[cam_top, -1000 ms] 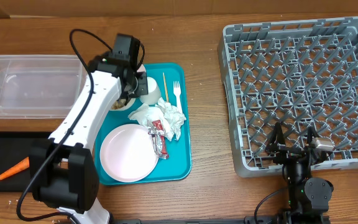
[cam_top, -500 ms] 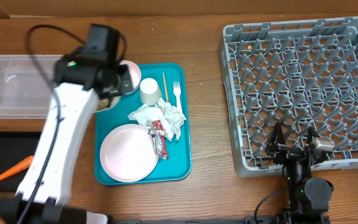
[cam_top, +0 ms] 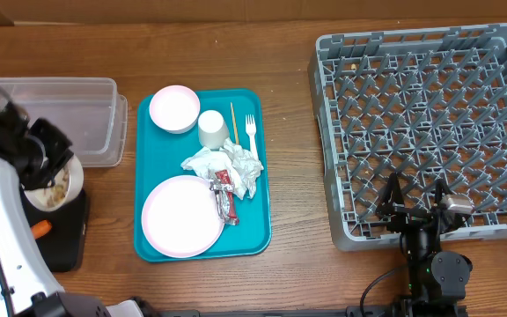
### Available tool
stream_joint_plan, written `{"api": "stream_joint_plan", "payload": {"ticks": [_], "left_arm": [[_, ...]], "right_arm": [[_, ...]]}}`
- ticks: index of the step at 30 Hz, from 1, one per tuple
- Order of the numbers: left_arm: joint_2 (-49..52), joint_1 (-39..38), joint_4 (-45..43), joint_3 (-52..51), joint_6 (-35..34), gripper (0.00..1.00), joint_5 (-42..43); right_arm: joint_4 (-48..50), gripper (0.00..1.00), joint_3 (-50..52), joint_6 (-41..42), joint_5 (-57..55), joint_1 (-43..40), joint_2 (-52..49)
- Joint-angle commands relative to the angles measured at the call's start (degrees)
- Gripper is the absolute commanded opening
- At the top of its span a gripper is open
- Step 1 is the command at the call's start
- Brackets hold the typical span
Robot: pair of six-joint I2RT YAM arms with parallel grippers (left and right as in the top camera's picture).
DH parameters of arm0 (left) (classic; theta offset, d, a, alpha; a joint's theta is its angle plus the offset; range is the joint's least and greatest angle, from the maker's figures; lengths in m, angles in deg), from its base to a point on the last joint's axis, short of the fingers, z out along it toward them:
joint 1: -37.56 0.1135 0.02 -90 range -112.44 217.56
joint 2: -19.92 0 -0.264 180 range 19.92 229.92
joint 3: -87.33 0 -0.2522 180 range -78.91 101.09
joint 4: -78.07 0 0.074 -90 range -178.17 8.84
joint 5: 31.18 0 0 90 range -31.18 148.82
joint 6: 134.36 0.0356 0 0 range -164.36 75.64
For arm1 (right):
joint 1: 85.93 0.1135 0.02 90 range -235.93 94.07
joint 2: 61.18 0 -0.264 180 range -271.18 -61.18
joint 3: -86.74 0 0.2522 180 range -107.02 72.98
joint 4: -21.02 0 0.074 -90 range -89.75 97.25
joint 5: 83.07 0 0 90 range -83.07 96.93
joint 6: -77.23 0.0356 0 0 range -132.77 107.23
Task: Sort waste into correct bins and load items into the dishwasher
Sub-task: 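Lift the rice bowl with the left gripper and carry it left, then tip the rice bowl over the black tray to dump the food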
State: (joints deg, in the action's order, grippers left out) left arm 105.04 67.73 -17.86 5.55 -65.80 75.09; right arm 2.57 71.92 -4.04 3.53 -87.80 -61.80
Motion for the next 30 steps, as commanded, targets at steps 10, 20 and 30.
{"api": "stream_joint_plan", "payload": {"ticks": [10,20,30], "left_arm": [[-0.81,20.96,-20.61,-23.69,-4.24,0.04,15.32],[1.16,22.47,-31.93,-24.83,-7.8,0.04,19.78],[8.96,31.43,-34.62,-24.83,-8.79,0.04,34.12]], "right_arm": [[0.31,1.0,0.59,-0.42,-0.37,-0.02,0.46],[0.31,1.0,0.59,-0.42,-0.37,-0.02,0.46],[0.31,1.0,0.59,-0.42,-0.37,-0.02,0.46]]}}
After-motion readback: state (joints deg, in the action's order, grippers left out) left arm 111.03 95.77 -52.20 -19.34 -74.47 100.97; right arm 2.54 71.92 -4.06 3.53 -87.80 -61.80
